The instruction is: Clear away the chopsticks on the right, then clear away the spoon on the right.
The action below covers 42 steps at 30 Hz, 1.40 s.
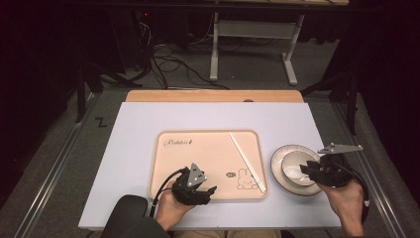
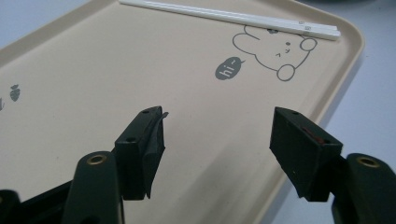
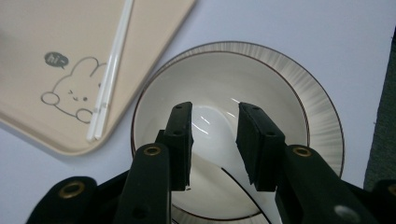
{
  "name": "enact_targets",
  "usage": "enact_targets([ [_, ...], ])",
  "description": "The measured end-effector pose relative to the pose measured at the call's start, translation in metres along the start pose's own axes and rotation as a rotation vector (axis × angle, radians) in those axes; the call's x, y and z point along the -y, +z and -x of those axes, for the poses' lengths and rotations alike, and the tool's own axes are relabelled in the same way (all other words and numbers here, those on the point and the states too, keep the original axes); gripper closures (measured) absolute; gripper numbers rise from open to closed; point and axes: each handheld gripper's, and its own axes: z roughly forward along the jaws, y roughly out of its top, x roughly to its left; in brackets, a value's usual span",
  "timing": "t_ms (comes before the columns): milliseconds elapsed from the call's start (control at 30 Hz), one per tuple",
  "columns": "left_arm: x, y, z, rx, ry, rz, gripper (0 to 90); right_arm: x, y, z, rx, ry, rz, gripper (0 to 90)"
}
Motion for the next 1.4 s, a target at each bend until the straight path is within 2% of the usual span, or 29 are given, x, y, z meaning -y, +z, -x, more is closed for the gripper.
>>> enact_targets([
  [100,0.001,0.0,0.001,0.002,0.002,-0.004,35.5,0.001,0.002,0.002,0.047,-0.022,-0.039,65.0],
  [300,0.002,-0.002,0.001,-0.006,0.013,-0.001,35.4,0.002,0.006,0.006,0.056,-0.06,-0.099,62.7],
  [733,0.005,-0.011,-0.003,-0.044,-0.001,0.008,35.3,-0.003,0.021,0.017,0.012,-0.081,-0.169,61.6],
  [1067,0.007,-0.012,-0.003,-0.067,0.01,0.014,35.2,-0.007,0.032,0.016,0.042,-0.11,-0.243,60.5],
  [1400,0.008,-0.01,-0.003,-0.071,0.017,0.009,35.2,-0.007,0.03,0.015,0.009,-0.12,-0.283,62.8],
])
